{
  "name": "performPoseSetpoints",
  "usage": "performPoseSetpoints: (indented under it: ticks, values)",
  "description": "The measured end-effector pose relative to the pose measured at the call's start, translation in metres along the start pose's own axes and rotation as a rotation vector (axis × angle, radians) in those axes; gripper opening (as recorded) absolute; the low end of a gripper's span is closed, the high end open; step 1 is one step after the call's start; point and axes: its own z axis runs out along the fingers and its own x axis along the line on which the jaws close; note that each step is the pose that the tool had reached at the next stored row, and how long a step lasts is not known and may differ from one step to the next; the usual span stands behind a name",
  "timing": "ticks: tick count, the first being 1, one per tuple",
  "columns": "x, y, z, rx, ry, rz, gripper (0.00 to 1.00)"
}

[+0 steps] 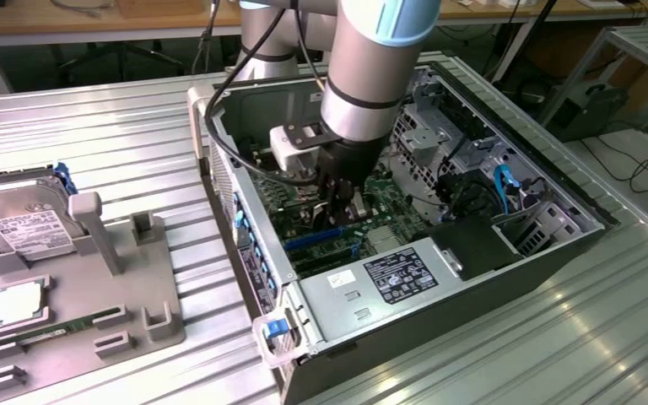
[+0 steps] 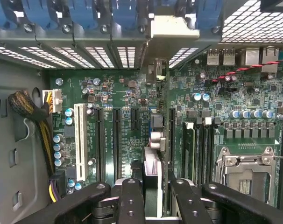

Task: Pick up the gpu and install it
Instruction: 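Insert the gpu into the slot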

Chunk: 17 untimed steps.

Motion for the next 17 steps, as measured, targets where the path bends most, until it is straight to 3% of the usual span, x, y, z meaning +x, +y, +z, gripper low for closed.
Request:
performPoseSetpoints:
  ticks: [7, 17]
  values:
    - [0.0003, 0.0063, 0.0026, 0.0001, -0.0004, 0.0, 0.27]
    - [0.0005, 0.0065, 0.0077, -0.0007, -0.0019, 0.0, 0.27]
